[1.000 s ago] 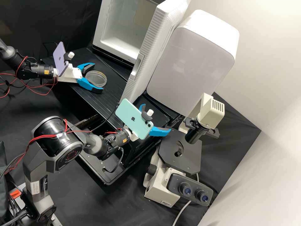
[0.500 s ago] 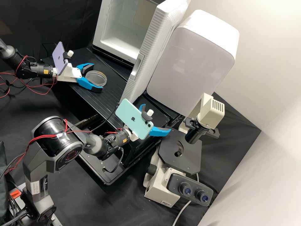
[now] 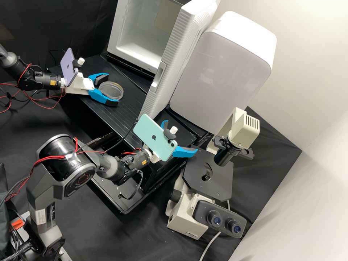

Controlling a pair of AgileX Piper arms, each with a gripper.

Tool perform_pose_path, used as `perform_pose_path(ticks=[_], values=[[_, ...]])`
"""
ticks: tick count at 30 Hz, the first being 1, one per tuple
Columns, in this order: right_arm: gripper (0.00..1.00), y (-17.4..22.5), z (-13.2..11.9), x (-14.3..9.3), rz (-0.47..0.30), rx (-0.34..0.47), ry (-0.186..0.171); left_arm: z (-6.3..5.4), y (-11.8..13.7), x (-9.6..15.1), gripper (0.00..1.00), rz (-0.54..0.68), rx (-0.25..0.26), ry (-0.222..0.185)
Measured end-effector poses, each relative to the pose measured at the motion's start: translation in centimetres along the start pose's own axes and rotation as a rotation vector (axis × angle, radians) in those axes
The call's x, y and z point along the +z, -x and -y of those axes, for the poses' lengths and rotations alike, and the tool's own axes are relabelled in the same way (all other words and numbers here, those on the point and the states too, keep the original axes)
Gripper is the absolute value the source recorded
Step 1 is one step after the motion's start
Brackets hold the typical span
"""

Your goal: Place the petri dish in the incubator

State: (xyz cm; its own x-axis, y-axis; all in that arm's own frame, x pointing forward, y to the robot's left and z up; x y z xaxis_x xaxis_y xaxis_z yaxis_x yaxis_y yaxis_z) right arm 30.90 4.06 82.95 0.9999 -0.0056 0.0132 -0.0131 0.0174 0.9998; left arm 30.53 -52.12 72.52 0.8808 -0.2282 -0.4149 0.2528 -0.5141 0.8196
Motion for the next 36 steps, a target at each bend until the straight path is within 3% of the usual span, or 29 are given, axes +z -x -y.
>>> perform_pose_path(ticks=[36], values=[[1.0, 0.0, 0.0, 0.0, 0.0, 0.0, 0.0, -0.03, 0.01, 0.02, 0.0, 0.002, 0.005, 0.0]])
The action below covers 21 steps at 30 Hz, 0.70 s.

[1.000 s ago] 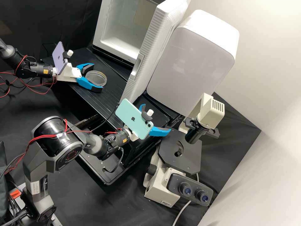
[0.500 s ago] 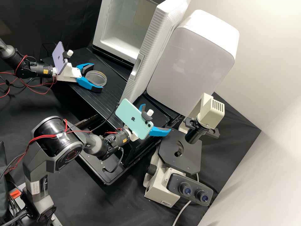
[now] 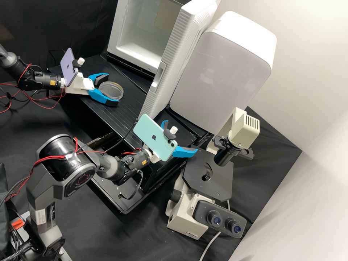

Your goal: Place the petri dish in the incubator

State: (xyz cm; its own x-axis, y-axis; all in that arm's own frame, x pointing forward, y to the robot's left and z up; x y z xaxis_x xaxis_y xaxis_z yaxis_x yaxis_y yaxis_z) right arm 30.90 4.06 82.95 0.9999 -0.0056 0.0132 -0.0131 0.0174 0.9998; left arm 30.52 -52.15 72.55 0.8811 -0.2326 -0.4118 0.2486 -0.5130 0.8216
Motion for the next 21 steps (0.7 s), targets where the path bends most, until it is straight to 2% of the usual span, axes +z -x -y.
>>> perform_pose_path(ticks=[21], values=[[1.0, 0.0, 0.0, 0.0, 0.0, 0.0, 0.0, 0.13, 0.19, 0.01, 0.0, 0.005, 0.008, 0.011]])
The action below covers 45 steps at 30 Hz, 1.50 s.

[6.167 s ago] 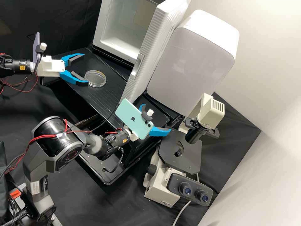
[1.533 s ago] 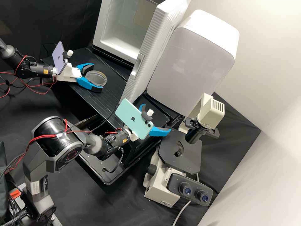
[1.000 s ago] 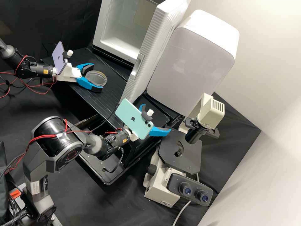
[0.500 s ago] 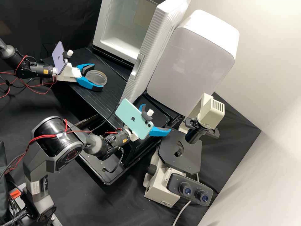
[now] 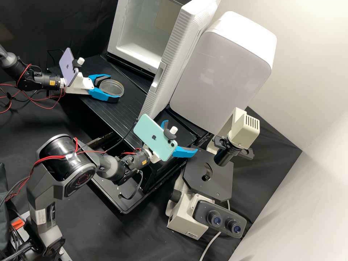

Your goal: Place the petri dish in the incubator

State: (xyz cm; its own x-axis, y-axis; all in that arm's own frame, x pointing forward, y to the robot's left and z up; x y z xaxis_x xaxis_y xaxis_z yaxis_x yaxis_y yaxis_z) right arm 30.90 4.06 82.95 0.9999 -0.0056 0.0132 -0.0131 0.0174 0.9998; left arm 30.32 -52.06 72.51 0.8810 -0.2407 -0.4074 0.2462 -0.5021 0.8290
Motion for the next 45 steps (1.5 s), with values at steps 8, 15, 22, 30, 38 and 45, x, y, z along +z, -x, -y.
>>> perform_pose_path(ticks=[8, 15, 22, 30, 38, 45], values=[[1.0, 0.0, 0.0, 0.0, 0.0, 0.0, 0.0, 0.0, 0.0, 0.0, 0.0, 0.0, 0.003, 0.01], [1.0, 0.0, 0.0, 0.0, 0.0, 0.0, 0.0, 0.0, 0.0, 0.0, 0.0, 0.0, 0.003, 0.038], [1.0, 0.0, 0.0, 0.0, 0.0, 0.0, 0.0, -0.6, 0.4, 0.3, 0.0, 0.003, -0.007, 0.025], [1.0, 0.0, 0.0, 0.0, 0.0, 0.0, 0.0, -2.2, 0.9, 0.7, 0.0, 0.017, -0.016, -0.025], [1.0, 0.0, 0.0, 0.0, 0.0, 0.0, 0.0, -5.5, 1.4, 1.4, 0.0, 0.038, 0.094, -0.046], [1.0, 0.0, 0.0, 0.0, 0.0, 0.0, 0.0, -6.1, 1.7, 1.6, 0.0, 0.043, 0.114, -0.05]])
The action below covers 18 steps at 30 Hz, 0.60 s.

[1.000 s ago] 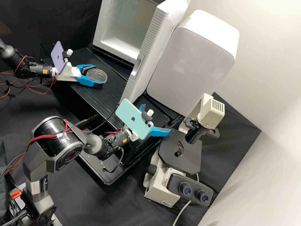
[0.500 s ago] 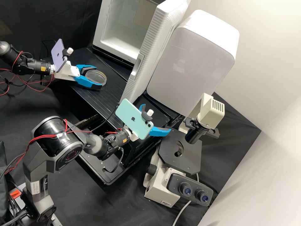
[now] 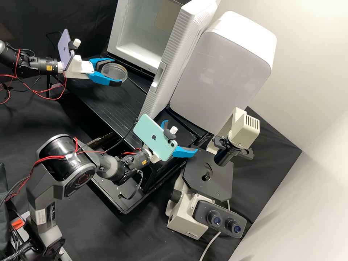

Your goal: Place the petri dish in the incubator

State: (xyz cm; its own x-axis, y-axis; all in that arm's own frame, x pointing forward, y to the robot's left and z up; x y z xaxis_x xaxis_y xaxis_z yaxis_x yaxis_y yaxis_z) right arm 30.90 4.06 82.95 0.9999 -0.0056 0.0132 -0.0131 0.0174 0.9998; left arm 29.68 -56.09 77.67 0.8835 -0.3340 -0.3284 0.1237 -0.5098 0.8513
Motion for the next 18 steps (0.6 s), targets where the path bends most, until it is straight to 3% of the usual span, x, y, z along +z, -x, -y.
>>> perform_pose_path(ticks=[7, 11, 14, 18], values=[[1.0, 0.0, 0.0, 0.0, 0.0, 0.0, 0.0, -0.7, -0.4, 0.1, 0.0, 0.005, 0.022, -0.005], [1.0, 0.0, 0.0, 0.0, 0.0, 0.0, 0.0, -2.1, -1.1, 0.2, 0.0, -0.001, 0.049, -0.014], [1.0, 0.0, 0.0, 0.0, 0.0, 0.0, 0.0, -3.4, -2.0, 0.2, 0.0, -0.018, 0.089, 0.002], [1.0, 0.0, 0.0, 0.0, 0.0, 0.0, 0.0, -5.1, -3.8, 0.0, 0.0, -0.043, 0.132, -0.026]])
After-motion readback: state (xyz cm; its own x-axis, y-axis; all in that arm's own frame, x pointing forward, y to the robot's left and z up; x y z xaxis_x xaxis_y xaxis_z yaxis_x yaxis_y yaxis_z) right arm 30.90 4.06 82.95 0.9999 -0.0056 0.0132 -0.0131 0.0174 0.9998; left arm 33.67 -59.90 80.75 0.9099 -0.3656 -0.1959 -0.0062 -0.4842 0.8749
